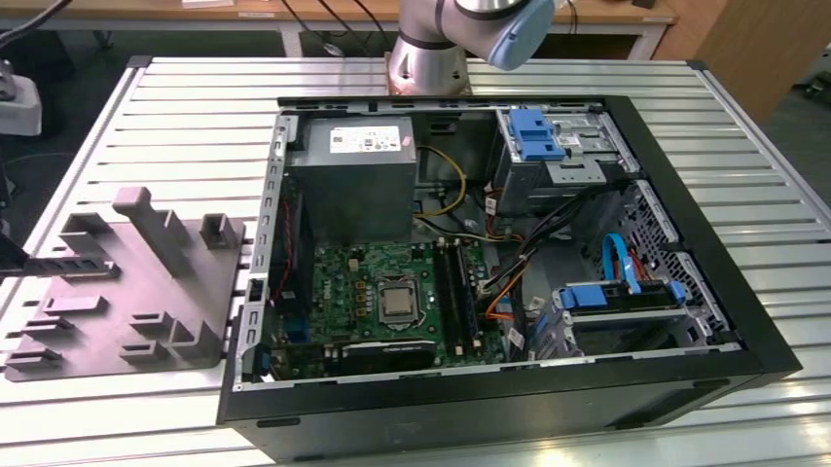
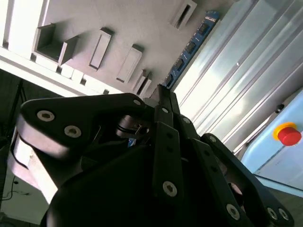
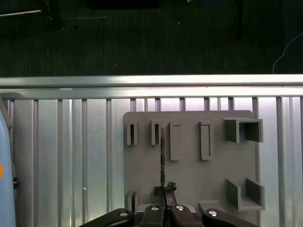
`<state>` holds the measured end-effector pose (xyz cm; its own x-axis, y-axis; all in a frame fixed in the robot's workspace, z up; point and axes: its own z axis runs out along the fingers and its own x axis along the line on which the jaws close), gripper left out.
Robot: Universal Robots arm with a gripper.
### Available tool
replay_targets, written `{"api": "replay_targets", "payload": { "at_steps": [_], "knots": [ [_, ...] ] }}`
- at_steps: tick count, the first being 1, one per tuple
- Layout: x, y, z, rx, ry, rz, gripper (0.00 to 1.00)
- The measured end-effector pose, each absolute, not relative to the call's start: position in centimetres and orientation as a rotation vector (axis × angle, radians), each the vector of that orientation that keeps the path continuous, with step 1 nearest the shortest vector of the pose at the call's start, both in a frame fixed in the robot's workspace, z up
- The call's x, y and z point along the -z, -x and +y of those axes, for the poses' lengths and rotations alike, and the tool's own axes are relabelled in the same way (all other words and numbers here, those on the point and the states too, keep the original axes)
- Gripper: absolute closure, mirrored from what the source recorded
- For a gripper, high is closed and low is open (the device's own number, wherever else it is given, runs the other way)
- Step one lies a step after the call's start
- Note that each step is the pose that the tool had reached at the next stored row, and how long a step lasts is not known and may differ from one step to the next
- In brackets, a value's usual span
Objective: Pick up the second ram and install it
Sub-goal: 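Pick up the second ram and move it above second insertion slot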
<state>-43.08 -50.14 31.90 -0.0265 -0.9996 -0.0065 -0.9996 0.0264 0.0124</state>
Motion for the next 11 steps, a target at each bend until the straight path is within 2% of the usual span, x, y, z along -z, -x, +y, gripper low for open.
{"api": "replay_targets", "payload": {
  "at_steps": [11],
  "knots": [
    [-35.5,43.1,-50.1,0.032,-2.194,-2.252,0.89]
  ]
}}
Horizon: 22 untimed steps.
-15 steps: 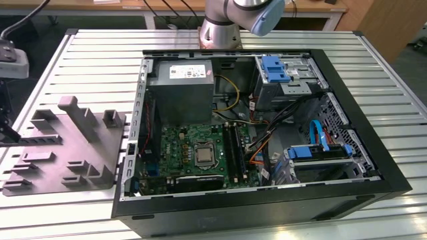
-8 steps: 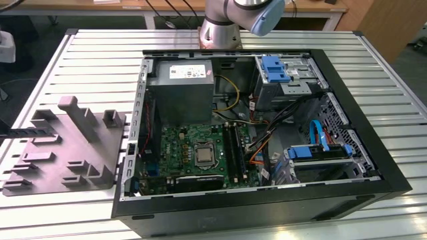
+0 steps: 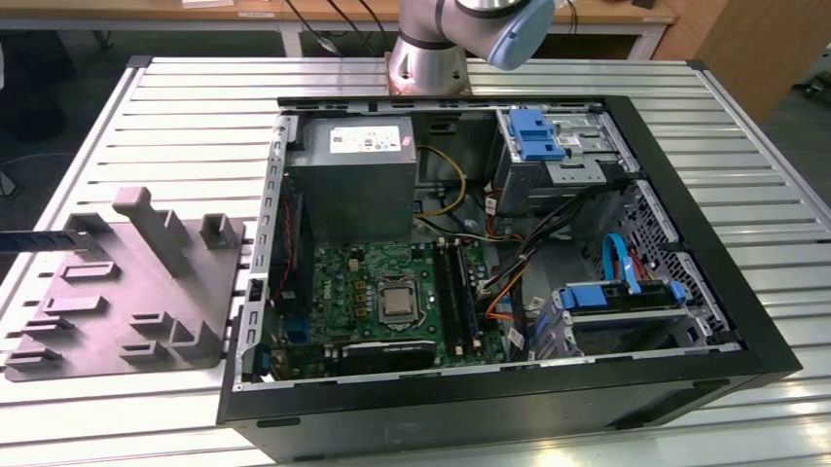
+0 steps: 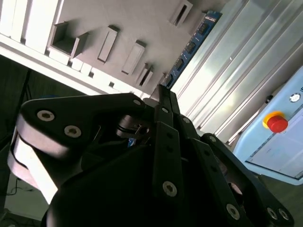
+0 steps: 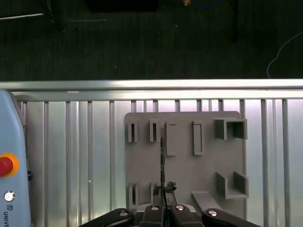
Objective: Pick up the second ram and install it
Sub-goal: 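Pick up the second ram and move it above second insertion slot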
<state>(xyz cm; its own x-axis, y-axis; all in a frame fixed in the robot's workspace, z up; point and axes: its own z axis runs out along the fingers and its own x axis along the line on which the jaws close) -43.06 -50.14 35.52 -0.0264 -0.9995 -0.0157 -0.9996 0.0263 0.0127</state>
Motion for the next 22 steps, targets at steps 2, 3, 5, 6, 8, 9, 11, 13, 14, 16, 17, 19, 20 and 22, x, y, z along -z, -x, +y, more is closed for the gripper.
{"api": "replay_targets", "payload": {
  "at_steps": [2,3,5,6,8,9,11,13,14,16,17,19,20,22],
  "knots": [
    [-36.1,43.1,-50.1,-0.036,2.188,2.247,0.89],
    [-36.3,43.1,-50.1,-0.038,2.188,2.246,0.89],
    [-36.9,43.1,-50.1,-0.039,2.187,2.245,0.89],
    [-37.2,43.1,-50.1,-0.040,2.186,2.245,0.89],
    [-38.0,43.1,-50.1,-0.041,2.186,2.244,0.89],
    [-38.3,43.1,-50.1,-0.041,2.186,2.244,0.89],
    [-39.0,43.1,-50.1,-0.042,2.186,2.244,0.89],
    [-39.8,43.1,-50.1,-0.042,2.185,2.244,0.89],
    [-40.1,43.1,-50.1,-0.043,2.185,2.243,0.89],
    [-40.9,43.1,-50.1,-0.043,2.185,2.243,0.89],
    [-41.2,43.1,-50.1,-0.043,2.185,2.243,0.89],
    [-41.9,43.1,-50.1,-0.044,2.185,2.243,0.89],
    [-42.2,43.1,-50.1,-0.044,2.185,2.243,0.89],
    [-42.9,43.1,-50.1,-0.044,2.184,2.242,0.89]
  ]
}}
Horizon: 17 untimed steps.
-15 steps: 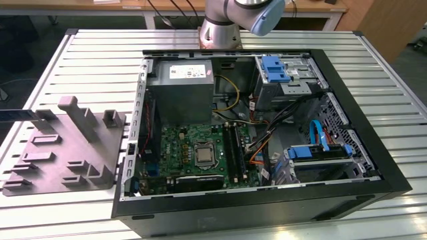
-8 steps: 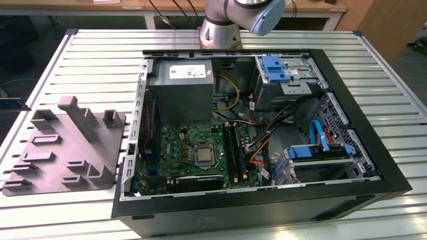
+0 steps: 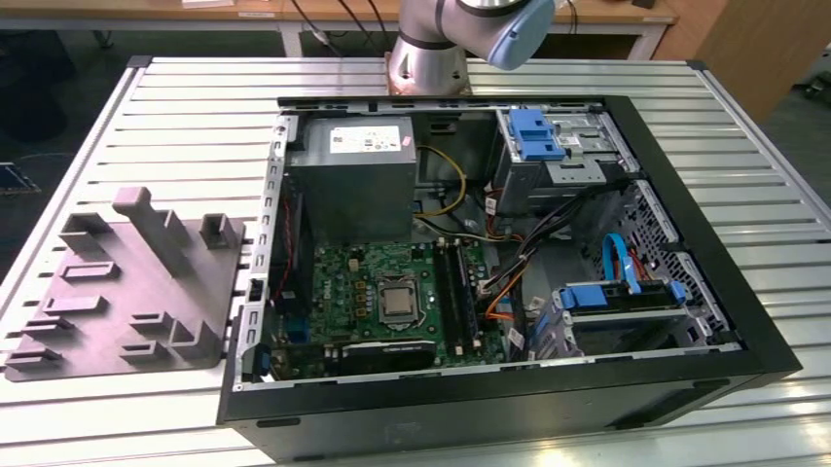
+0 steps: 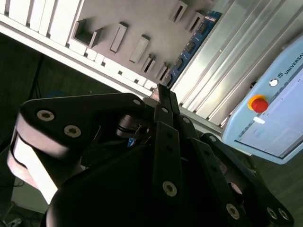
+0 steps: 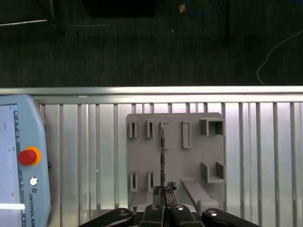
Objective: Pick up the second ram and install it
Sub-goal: 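Pick up the second ram and move it above second insertion slot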
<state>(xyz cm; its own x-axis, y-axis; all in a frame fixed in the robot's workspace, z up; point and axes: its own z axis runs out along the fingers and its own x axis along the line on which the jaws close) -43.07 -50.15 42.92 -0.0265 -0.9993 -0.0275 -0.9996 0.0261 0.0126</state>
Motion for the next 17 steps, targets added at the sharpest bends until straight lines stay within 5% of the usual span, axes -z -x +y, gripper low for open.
{"api": "replay_targets", "payload": {
  "at_steps": [17],
  "knots": [
    [-44.4,40.7,-50.1,-0.044,2.183,2.243,0.89]
  ]
}}
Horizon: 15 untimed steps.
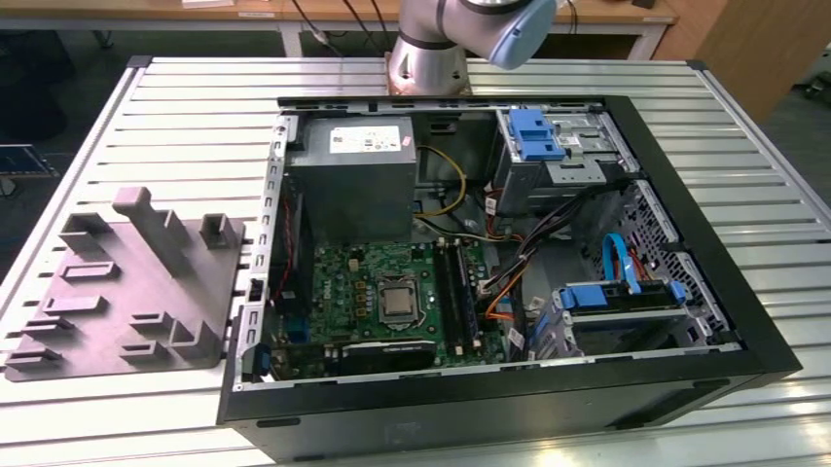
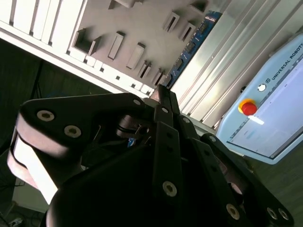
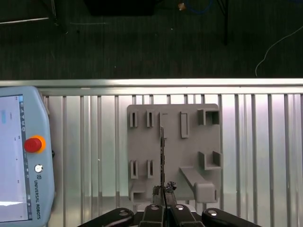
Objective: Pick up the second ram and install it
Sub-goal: 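Pick up the second ram and move it above second insertion slot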
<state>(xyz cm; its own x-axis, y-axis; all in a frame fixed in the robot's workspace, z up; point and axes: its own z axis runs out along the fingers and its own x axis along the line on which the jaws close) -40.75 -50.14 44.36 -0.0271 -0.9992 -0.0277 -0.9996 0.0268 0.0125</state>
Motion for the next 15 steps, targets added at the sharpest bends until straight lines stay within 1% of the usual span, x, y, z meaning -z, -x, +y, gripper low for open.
{"api": "replay_targets", "payload": {
  "at_steps": [15],
  "knots": [
    [-44.4,36.8,-50.1,-0.044,2.182,2.244,0.89]
  ]
}}
